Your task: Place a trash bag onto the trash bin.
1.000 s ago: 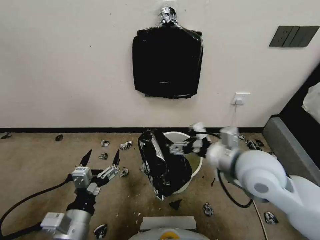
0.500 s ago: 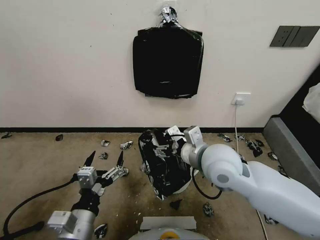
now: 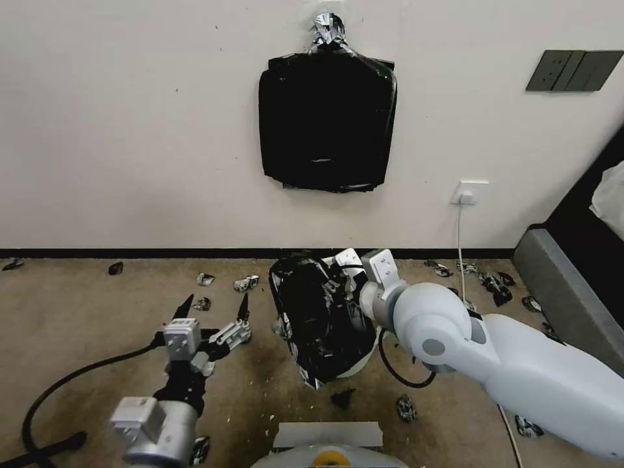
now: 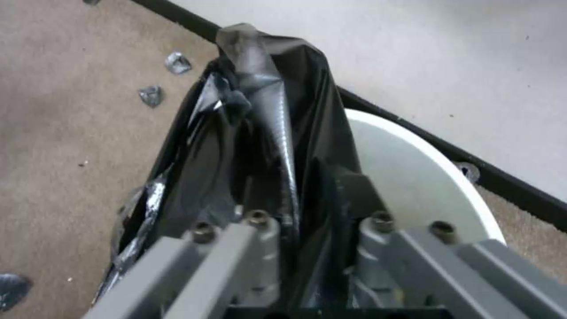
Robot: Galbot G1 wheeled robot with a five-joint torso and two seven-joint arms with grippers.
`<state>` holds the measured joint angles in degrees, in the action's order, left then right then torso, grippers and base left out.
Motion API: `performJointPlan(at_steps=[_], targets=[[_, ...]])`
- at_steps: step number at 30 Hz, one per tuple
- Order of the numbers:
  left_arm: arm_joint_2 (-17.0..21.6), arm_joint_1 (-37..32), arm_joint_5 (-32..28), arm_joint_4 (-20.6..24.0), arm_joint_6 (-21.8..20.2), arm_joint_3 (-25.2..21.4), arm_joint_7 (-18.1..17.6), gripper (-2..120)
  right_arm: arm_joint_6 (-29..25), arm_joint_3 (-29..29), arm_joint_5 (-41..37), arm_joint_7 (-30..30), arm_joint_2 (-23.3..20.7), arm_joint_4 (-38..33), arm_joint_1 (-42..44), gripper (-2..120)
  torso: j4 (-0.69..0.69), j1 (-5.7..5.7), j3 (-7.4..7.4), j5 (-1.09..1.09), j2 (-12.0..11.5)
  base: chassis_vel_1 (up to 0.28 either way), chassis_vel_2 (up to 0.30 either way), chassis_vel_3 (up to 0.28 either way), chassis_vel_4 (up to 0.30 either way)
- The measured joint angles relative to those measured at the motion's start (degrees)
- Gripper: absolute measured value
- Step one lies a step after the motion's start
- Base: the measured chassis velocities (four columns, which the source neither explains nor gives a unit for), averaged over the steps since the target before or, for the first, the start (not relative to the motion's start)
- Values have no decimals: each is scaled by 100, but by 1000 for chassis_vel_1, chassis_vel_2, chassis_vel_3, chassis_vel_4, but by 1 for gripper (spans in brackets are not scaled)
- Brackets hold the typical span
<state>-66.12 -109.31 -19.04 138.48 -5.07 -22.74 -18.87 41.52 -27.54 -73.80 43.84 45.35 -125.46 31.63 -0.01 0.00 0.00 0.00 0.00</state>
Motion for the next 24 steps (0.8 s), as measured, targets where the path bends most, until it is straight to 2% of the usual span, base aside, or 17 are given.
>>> performJointPlan(at_steps=[1, 2, 3, 8, 11, 12, 15, 24], targets=[[25, 68, -108, -3, -152, 45, -76, 100, -5, -24, -1, -35, 29, 61, -37, 8, -2, 0, 0, -1, 0, 0, 0, 0, 0], [24, 84, -140, -4, -207, 61, -101, 100, -7, -44, -1, -48, 49, 84, -59, 7, -1, 0, 0, -1, 0, 0, 0, 0, 0], [-44, 125, -207, -20, -368, 104, -189, 100, -12, -196, -1, -128, 206, 227, -230, 0, -1, 0, 0, 1, 0, 0, 0, 0, 0], [-127, 429, -361, -160, -712, 335, -397, 100, -21, -392, 0, -210, 434, 379, -451, 0, 5, 0, 0, 0, 0, 0, 0, 0, 0], [-102, 1217, -761, -439, -1149, 852, -737, 100, -28, -468, 10, -232, 480, 401, -520, 0, 0, 0, 0, -1, 0, 0, 0, 0, 0], [-102, 1217, -761, -439, -1149, 852, -737, 100, -28, -468, 10, -232, 480, 401, -520, 0, 0, 0, 0, -1, 0, 0, 0, 0, 0], [-103, 1779, -1020, -718, -1344, 1189, -929, 99, -28, -442, 12, -292, 290, 407, -573, 0, 0, 0, 0, 0, 0, 0, 0, 0, 0], [-213, 2450, -1201, -1342, -1531, 1731, -1233, 99, -27, -321, 36, -589, -191, 425, -579, 0, 0, 0, 0, 1, 0, 0, 0, 0, 0]])
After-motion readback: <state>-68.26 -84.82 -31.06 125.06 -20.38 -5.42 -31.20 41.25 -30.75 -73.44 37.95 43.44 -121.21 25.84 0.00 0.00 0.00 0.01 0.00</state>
